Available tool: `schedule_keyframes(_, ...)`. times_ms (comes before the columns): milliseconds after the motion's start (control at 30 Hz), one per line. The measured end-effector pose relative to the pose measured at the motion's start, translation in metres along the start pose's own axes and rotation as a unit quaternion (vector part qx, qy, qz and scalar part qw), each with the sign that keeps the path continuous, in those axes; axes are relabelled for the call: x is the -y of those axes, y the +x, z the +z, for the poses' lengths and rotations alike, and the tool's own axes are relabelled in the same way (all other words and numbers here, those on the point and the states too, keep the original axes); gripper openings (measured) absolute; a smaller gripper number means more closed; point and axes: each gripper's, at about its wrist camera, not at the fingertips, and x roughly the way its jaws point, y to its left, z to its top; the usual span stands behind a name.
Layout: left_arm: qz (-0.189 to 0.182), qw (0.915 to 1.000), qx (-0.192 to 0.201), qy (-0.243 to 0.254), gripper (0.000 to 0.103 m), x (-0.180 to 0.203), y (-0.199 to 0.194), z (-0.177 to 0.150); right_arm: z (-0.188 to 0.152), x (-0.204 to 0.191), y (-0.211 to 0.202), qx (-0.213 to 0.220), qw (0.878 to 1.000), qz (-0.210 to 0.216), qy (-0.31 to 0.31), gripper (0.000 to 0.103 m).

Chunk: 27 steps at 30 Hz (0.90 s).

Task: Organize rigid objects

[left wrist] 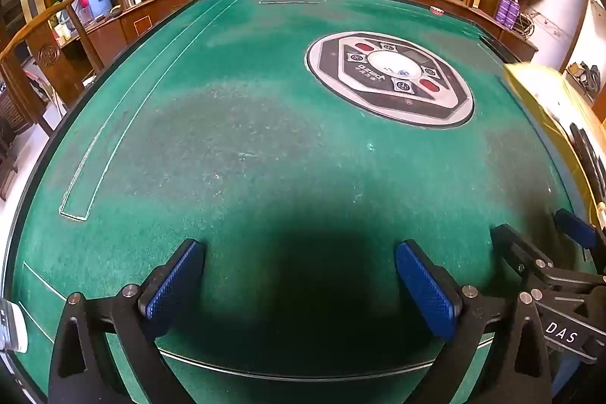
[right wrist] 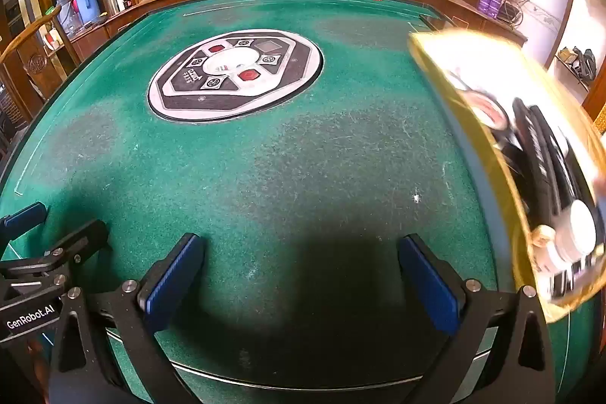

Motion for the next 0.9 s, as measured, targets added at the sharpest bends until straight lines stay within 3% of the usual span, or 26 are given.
schedule_keyframes(900, 0.000, 1.0000, 0.003, -0.003, 0.103, -0.0021, -0.0015, 0.0012, -0.0010, -0.0015, 0.0025, 0.001, 1.000, 0.000, -0.001, 0.103)
